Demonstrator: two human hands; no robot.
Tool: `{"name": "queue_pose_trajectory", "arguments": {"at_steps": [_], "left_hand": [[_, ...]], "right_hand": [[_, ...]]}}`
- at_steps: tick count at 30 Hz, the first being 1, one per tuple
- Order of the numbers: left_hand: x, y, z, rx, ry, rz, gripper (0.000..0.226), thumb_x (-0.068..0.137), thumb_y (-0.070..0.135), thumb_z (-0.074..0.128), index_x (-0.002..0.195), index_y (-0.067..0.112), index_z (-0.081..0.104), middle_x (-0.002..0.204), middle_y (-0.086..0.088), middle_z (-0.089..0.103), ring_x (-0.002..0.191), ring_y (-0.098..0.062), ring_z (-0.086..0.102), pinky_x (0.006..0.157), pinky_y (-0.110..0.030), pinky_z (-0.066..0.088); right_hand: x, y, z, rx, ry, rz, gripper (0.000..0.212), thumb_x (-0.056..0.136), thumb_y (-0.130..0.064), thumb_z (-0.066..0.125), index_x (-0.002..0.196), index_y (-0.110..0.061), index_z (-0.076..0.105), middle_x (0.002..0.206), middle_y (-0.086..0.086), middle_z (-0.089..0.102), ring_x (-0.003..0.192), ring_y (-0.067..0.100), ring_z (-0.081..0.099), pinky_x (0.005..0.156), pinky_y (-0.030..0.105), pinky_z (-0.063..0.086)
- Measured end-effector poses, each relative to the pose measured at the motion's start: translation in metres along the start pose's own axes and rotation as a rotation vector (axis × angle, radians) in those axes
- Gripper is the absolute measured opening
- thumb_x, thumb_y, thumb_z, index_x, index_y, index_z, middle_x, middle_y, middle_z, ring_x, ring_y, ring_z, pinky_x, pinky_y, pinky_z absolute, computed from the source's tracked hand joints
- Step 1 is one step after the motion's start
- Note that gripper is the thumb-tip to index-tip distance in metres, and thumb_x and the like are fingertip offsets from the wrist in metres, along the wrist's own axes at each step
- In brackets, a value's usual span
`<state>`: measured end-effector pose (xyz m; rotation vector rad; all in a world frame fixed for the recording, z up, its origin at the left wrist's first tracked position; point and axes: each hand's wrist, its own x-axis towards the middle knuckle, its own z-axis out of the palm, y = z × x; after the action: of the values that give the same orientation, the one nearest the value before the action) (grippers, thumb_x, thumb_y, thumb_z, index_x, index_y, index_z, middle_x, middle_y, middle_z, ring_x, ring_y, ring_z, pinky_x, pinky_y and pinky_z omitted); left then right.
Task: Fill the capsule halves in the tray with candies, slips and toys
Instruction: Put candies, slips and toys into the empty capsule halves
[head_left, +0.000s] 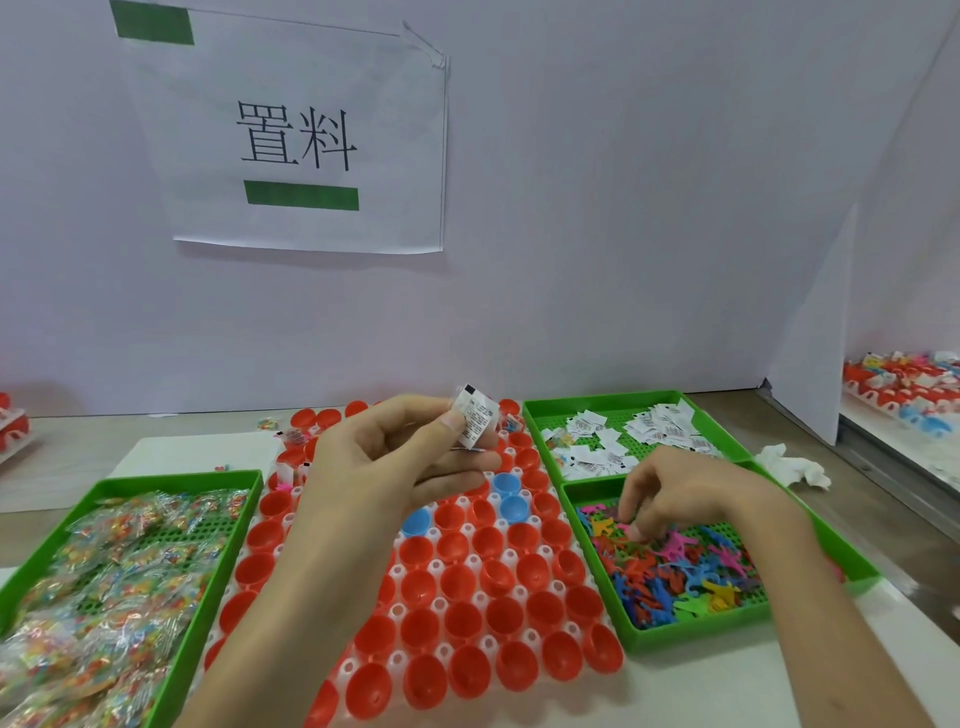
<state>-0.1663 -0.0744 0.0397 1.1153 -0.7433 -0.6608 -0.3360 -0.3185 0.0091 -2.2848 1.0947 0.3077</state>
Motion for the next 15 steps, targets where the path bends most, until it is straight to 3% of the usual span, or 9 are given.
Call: {"name": "queue_pose_trajectory", "arguments": {"at_steps": [4,10,15], "left_hand": [[0.0,-0.001,0.001,0.01,-0.002,-0.008,0.03,0.08,0.023,0.066,0.101,0.004,0.074,0.092,-0.015,0.078,0.082,-0.03,0.077,0.067,-0.025,0.061],[0.0,-0.002,0.001,0.019,-0.001,-0.023,0.029,0.078,0.023,0.067,0.099,0.004,0.075,0.091,-0.016,0.078,0.081,-0.03,0.077,0.067,-0.026,0.061],[0.0,-0.003,0.002,0.035,0.004,-0.051,0.021,0.082,0.02,0.068,0.096,0.006,0.075,0.088,-0.016,0.078,0.079,-0.03,0.077,0.065,-0.024,0.06]], "right_hand": [[0.005,0.003,0.002,0.011,0.007,-0.015,0.015,0.082,-0.009,0.079,0.089,-0.022,0.077,0.079,-0.004,0.078,0.083,0.012,0.075,0.088,0.035,0.056],[0.005,0.008,0.0,0.029,0.018,-0.062,0.015,0.089,-0.011,0.073,0.085,-0.026,0.077,0.079,-0.004,0.077,0.07,0.004,0.071,0.069,0.021,0.049],[-0.014,-0.01,-0.008,0.112,0.163,-0.256,0.014,0.091,-0.022,0.072,0.084,-0.032,0.079,0.084,-0.008,0.076,0.08,0.004,0.07,0.072,0.023,0.052]]}}
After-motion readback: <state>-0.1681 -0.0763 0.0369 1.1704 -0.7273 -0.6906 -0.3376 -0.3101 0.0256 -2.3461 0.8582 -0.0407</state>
